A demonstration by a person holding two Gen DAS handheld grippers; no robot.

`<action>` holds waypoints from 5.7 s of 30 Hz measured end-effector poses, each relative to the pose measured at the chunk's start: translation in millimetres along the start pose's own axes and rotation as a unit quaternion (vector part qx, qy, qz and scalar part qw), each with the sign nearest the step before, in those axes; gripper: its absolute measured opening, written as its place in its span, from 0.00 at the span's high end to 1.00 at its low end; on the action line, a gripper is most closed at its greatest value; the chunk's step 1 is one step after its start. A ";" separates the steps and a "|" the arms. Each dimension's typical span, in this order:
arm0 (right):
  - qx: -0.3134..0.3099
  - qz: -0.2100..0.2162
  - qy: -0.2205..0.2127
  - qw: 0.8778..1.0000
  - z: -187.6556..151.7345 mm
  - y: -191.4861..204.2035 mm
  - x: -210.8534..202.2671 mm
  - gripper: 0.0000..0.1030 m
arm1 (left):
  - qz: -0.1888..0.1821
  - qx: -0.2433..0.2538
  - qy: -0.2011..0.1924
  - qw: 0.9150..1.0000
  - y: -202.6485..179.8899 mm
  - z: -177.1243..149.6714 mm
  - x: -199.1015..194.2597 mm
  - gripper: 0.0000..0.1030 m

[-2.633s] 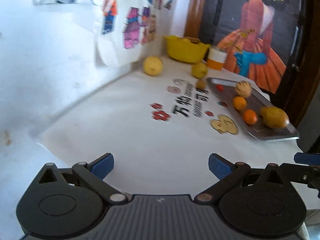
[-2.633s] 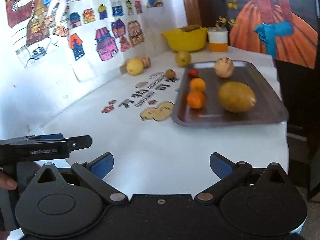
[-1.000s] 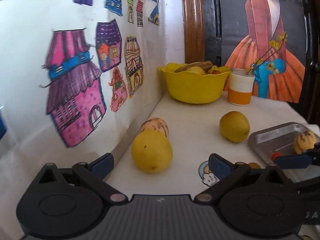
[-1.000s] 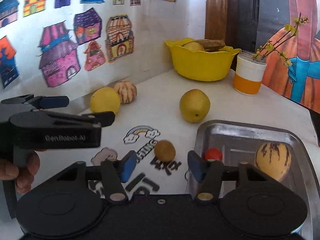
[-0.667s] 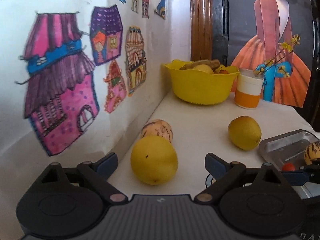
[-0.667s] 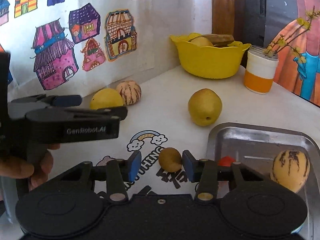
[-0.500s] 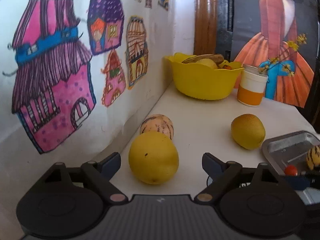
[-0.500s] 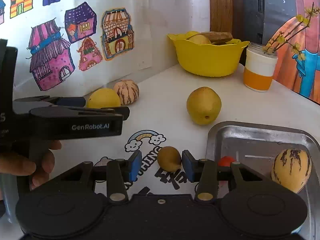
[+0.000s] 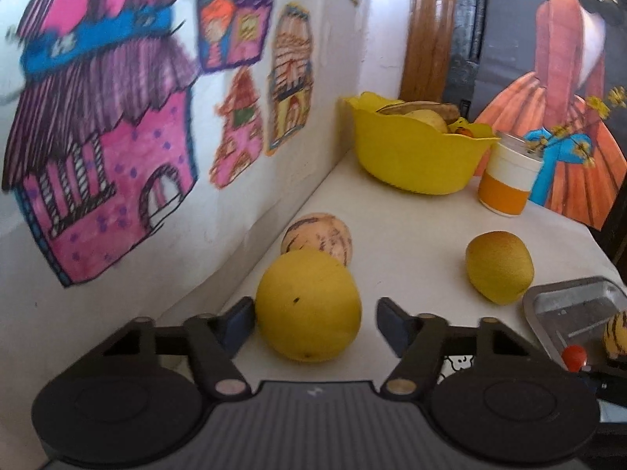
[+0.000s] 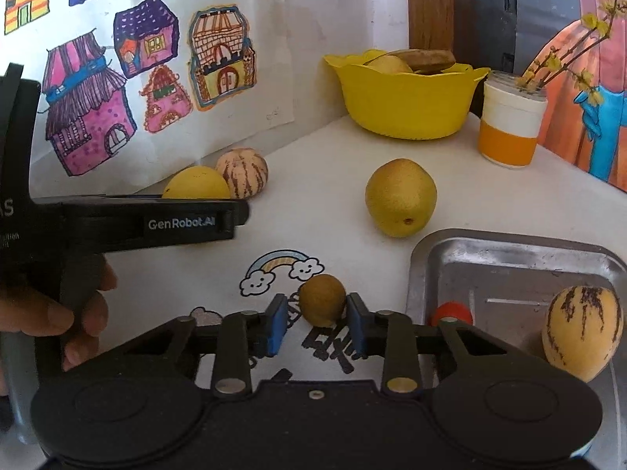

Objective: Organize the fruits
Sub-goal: 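Grasp the small brown kiwi with the right tool while the left tool grasps the round yellow citrus, then carry the kiwi and yellow citrus onto the tray and open both tools, then lift both open tools away from the tray, then move the right tool to the yellow pear while the left tool approaches the striped pepino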

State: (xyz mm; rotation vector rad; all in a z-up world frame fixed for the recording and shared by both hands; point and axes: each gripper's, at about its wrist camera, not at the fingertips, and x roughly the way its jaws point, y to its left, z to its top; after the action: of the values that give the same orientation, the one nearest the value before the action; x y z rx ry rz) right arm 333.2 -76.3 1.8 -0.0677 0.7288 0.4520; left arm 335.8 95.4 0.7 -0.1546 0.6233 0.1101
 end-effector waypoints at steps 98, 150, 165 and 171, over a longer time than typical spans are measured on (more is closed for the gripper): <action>0.084 -0.129 -0.107 0.982 -179.7 -70.5 -224.8 0.38 | -0.223 -0.052 0.033 0.973 -136.3 -133.3 -174.9 0.22; -0.037 0.057 -0.057 0.996 -112.7 28.4 -280.4 0.01 | 0.019 -0.064 -0.005 0.998 17.4 -164.5 -244.6 0.00; -0.023 0.060 -0.021 0.998 55.7 5.3 -268.4 0.01 | -0.015 0.073 -0.052 0.996 -16.9 -72.3 -198.9 0.00; -0.026 0.023 0.008 0.999 98.4 -13.7 -211.3 0.01 | 0.044 0.116 -0.029 0.992 -30.2 -44.0 -139.2 0.00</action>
State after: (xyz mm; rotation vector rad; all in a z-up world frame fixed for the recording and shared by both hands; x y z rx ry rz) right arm 262.4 -146.7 212.9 -0.1027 0.7355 0.5145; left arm 202.7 50.2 50.7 0.1002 0.5797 0.1263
